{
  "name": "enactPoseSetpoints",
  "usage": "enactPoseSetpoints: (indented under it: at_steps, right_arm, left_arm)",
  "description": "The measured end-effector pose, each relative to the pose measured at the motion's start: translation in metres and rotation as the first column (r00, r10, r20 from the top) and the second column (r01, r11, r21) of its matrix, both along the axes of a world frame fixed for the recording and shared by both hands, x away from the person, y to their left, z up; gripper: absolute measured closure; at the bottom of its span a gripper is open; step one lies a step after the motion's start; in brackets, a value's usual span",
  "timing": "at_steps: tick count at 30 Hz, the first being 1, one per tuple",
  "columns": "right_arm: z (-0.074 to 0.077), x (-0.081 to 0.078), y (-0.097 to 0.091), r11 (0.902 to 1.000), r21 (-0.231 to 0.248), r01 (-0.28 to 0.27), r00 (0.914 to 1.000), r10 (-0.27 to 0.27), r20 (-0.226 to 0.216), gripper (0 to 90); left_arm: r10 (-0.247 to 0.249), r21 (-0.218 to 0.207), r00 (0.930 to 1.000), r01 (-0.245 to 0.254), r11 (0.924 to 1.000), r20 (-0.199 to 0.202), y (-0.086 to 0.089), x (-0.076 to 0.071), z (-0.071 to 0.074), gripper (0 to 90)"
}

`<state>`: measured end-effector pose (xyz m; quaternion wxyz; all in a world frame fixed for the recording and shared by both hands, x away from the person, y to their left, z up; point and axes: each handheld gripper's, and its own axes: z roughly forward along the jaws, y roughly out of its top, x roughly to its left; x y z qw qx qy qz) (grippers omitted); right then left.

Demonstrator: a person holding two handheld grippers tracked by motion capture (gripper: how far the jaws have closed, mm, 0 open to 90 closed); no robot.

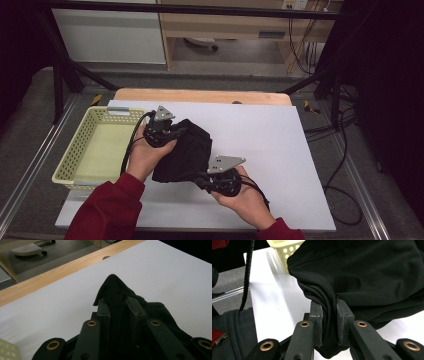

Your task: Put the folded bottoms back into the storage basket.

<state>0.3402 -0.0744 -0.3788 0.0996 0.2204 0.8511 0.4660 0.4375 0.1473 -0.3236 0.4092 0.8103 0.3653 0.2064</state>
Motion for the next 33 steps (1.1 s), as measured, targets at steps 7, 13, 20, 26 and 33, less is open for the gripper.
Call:
enactPoseSetpoints:
  at_steps: [7, 13, 20, 26, 33]
  right_arm:
    - [0.010, 0.007, 0.009, 0.9997, -0.010, -0.021, 0.9998, 0.021, 0.007, 78.1]
    - [0.016, 0.014, 0.020, 0.9992, -0.010, -0.040, 0.9992, 0.040, 0.007, 78.1]
    - [0.021, 0.021, 0.034, 0.9979, -0.016, -0.062, 0.9980, 0.063, 0.004, 78.1]
    - [0.025, 0.024, 0.045, 0.9965, -0.006, -0.084, 0.9965, 0.084, 0.002, 78.2]
    - [0.030, 0.029, 0.059, 0.9939, 0.001, -0.110, 0.9938, 0.110, 0.015, 78.1]
  left_arm:
    - [0.012, 0.007, 0.9999, -0.012, 0.9999, -0.002, 0.010, 0.006, 0.008, 74.8]
    - [0.021, 0.019, 0.9998, -0.021, 0.9996, 0.005, 0.020, 0.010, 0.013, 74.9]
    - [0.037, 0.023, 0.9992, -0.037, 0.9990, 0.011, 0.033, 0.011, 0.018, 74.9]
    - [0.061, 0.015, 0.9979, -0.062, 0.9980, 0.022, 0.044, 0.011, 0.022, 74.9]
    - [0.075, 0.011, 0.9967, -0.076, 0.9971, 0.030, 0.059, 0.011, 0.027, 74.9]
